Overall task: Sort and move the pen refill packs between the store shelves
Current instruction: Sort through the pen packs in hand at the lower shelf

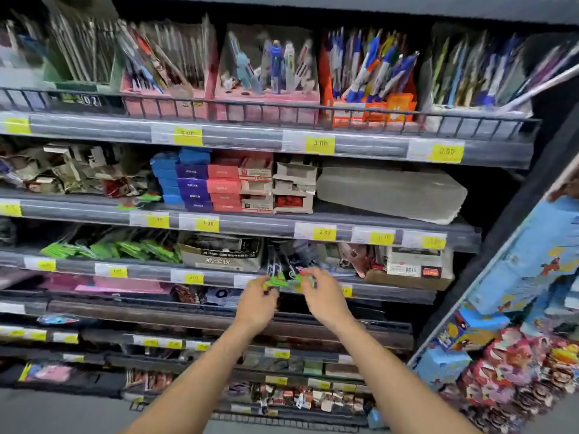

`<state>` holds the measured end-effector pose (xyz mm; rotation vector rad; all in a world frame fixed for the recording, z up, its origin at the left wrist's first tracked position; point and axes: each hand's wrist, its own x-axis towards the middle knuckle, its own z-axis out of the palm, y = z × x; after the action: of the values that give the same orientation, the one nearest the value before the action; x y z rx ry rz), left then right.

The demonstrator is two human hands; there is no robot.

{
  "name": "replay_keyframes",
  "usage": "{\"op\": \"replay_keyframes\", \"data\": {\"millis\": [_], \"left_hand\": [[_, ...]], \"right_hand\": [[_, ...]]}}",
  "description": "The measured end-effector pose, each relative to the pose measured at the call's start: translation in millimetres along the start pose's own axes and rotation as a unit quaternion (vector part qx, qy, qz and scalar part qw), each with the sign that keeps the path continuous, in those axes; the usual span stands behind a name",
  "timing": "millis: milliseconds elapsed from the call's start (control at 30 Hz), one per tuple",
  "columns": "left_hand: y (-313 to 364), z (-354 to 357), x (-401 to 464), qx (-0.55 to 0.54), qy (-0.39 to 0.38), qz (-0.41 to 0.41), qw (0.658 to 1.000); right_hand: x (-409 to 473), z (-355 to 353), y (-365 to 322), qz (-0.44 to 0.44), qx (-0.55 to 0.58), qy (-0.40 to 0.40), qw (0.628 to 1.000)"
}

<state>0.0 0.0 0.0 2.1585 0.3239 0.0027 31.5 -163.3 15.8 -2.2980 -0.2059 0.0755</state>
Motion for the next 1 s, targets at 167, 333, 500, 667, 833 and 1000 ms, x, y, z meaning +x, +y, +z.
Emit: {"op": "replay_keyframes", "data": {"millis": [167, 333, 500, 667, 833, 1000], "left_hand": [[-4.7, 5.7, 54.5, -0.009, 0.005, -0.057, 0.998], [-5.3, 13.5, 84.7, -0.022, 0.005, -0.105, 0.994], [0.5, 26.3, 97.7, -0.145, -0.008, -0.143, 0.979], [-2.9, 36.1, 93.2, -0.312, -0.038, -0.164, 0.935], [-16.7, 35.9, 78.1, -0.356, -0.071, -0.167, 0.917], [-28.4, 32.9, 44.0, -0.334, -0.077, -0.178, 0.922]], "right_hand": [[59.7, 17.7, 8.8, 0.033, -0.051, -0.021, 0.998], [85.8, 40.9, 27.4, 0.060, -0.071, -0.030, 0.995], [84.6, 55.4, 26.1, 0.046, -0.020, 0.021, 0.999], [66.2, 64.8, 9.3, 0.050, 0.060, 0.056, 0.995], [34.2, 68.2, 10.8, 0.091, 0.189, 0.115, 0.971], [10.7, 83.1, 17.4, 0.106, 0.257, 0.108, 0.954]]}}
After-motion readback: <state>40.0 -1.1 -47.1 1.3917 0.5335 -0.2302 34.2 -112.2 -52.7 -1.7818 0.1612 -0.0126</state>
